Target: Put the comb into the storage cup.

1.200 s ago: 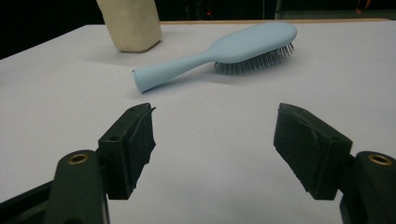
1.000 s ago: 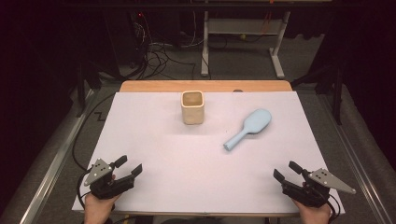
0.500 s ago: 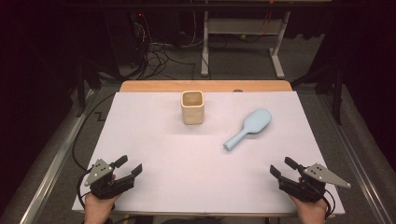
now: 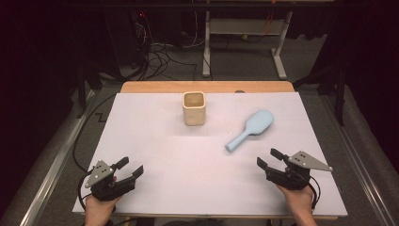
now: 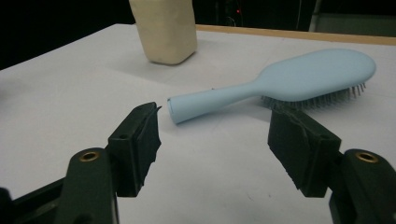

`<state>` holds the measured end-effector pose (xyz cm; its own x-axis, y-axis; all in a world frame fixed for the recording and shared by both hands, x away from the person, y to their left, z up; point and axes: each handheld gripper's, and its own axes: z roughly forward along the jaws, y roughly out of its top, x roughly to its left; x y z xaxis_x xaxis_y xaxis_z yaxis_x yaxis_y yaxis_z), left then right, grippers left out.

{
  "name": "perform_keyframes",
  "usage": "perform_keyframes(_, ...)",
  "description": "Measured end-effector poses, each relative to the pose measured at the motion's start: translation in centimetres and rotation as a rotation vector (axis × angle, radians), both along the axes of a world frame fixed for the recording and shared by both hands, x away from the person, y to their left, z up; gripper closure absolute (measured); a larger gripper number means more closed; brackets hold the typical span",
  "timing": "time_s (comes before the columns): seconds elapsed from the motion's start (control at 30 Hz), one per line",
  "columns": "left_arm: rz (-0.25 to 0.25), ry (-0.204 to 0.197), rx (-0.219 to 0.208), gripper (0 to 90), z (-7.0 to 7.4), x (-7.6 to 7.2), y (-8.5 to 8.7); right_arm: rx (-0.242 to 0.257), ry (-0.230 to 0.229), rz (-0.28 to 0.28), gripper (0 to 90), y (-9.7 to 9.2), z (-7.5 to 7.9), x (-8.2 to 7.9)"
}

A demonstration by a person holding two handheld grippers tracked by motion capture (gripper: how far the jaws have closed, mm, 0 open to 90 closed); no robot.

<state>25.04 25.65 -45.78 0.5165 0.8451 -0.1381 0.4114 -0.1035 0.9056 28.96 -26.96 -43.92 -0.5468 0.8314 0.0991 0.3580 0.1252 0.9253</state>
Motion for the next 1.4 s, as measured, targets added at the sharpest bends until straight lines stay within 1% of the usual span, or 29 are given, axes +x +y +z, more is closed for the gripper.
perform_keyframes(0.23,0.000,0.000,-0.003,32.2,0.0,0.0,0.0,0.007,-0.006,0.025,34.6,1.2,0.3,1.0)
perform_keyframes(0.47,0.003,0.000,-0.005,32.0,0.0,0.0,0.0,-0.010,0.007,0.042,35.1,2.2,0.3,2.0)
perform_keyframes(0.67,0.002,0.000,-0.006,31.9,0.0,0.0,0.0,-0.016,0.002,0.052,35.9,2.8,0.5,2.7)
perform_keyframes(0.7,0.003,-0.001,-0.007,31.8,0.0,0.0,0.0,-0.015,0.001,0.054,36.5,3.1,0.5,3.0)
perform_keyframes(0.9,0.007,0.000,-0.008,31.5,0.0,0.0,0.1,0.010,0.004,0.051,36.7,3.5,0.6,3.8)
perform_keyframes(1.13,0.007,0.000,-0.007,31.4,0.0,0.1,0.1,-0.002,0.006,0.058,36.7,4.1,0.7,4.6)
perform_keyframes(1.17,0.008,0.000,-0.007,31.5,0.0,0.1,0.1,-0.009,0.012,0.062,36.7,4.5,0.8,5.0)
perform_keyframes(1.23,0.008,0.000,-0.007,31.5,0.0,0.1,0.1,-0.013,0.011,0.064,36.7,4.6,0.8,5.1)
perform_keyframes(1.27,0.008,0.001,-0.008,31.5,0.0,0.1,0.1,-0.018,0.014,0.065,36.7,4.9,0.9,5.5)
perform_keyframes(1.37,0.007,0.000,-0.009,31.4,0.0,0.1,0.1,-0.024,0.016,0.068,36.8,5.2,1.0,5.8)
perform_keyframes(1.4,0.006,0.000,-0.007,31.4,0.0,0.1,0.1,-0.028,0.016,0.068,36.9,5.6,1.1,6.2)
